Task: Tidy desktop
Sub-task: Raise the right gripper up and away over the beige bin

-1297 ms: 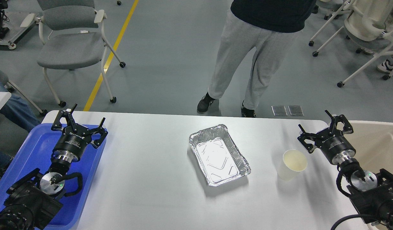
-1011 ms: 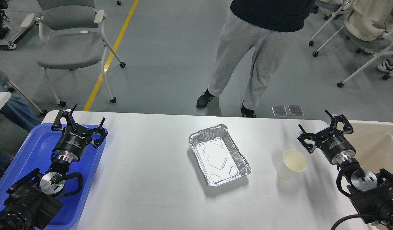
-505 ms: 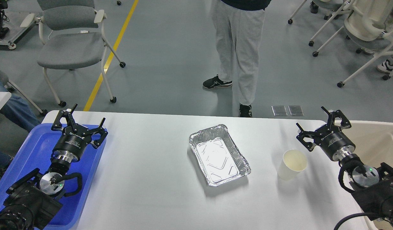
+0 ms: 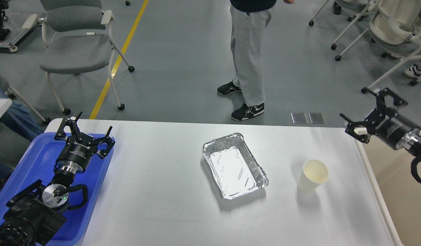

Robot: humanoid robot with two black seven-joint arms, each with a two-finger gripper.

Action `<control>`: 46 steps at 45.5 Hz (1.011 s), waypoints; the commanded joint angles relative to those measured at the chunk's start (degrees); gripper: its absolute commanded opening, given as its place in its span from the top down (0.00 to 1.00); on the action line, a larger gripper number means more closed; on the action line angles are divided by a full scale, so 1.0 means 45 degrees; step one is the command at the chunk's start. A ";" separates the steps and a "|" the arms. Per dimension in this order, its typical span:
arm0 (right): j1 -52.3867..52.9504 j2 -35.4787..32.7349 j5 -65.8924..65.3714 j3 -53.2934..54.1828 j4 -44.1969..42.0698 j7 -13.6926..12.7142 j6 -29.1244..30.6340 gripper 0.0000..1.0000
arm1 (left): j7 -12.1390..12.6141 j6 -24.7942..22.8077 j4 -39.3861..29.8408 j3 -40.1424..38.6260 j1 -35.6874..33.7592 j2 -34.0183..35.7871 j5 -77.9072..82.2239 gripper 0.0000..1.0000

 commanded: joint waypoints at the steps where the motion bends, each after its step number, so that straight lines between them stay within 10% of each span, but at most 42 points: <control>1: 0.0312 -0.2763 -0.2093 -0.0226 0.3413 -0.0027 -0.0247 0.00 | 0.0000 0.0000 -0.0016 0.0000 0.0002 0.0002 0.0001 0.00; 46: 0.1505 -0.5539 -1.5551 -0.2646 0.9684 -0.0262 -0.1125 0.00 | 0.0000 0.0000 -0.0016 -0.0019 0.0002 0.0002 0.0001 0.00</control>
